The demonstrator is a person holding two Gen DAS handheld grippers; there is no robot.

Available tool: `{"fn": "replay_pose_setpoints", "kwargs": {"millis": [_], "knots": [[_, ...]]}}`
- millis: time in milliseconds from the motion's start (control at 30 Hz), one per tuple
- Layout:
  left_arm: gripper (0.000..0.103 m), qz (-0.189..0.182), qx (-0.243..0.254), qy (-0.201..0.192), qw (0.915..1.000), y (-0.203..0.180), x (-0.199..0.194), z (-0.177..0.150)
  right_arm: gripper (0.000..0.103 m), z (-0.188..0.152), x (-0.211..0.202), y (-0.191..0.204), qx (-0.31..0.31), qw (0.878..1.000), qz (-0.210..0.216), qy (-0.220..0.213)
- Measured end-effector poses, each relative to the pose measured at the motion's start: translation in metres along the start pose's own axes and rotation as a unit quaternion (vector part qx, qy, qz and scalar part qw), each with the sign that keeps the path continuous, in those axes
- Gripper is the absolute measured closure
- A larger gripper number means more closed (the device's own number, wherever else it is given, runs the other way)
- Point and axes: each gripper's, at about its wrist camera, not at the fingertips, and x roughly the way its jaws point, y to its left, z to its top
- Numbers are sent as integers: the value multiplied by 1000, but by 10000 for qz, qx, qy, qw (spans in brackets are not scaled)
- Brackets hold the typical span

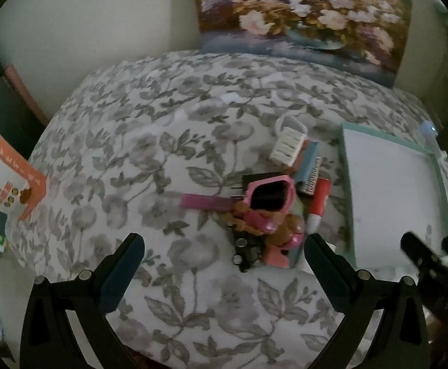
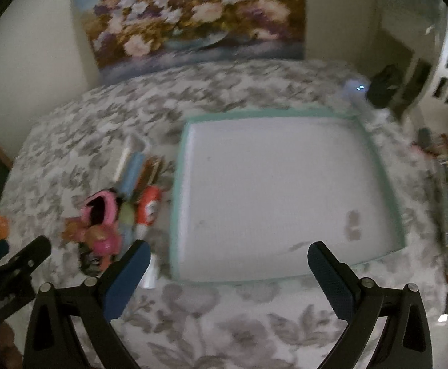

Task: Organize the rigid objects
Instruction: 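Grasp the pink doll figure in the pile with the left tool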

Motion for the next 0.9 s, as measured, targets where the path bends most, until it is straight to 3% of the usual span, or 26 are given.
{"fn": "replay_pose_setpoints", "kwargs": {"millis": [367,467,767,900], "knots": [[0,-4,-722,577,9957,35,39,4,0,-9,33,47,-518,9975,214,430],[0,-350,-876,745,9927,34,52,2,0,-10,39,51,-517,9972,159,517],[0,-921,-914,523,9902,17,58,17,0,-10,49,51,-503,9959,-5,759],[3,-935,-776,654,9904,5,61,18,0,-9,48,47,-420,9962,0,769]]}}
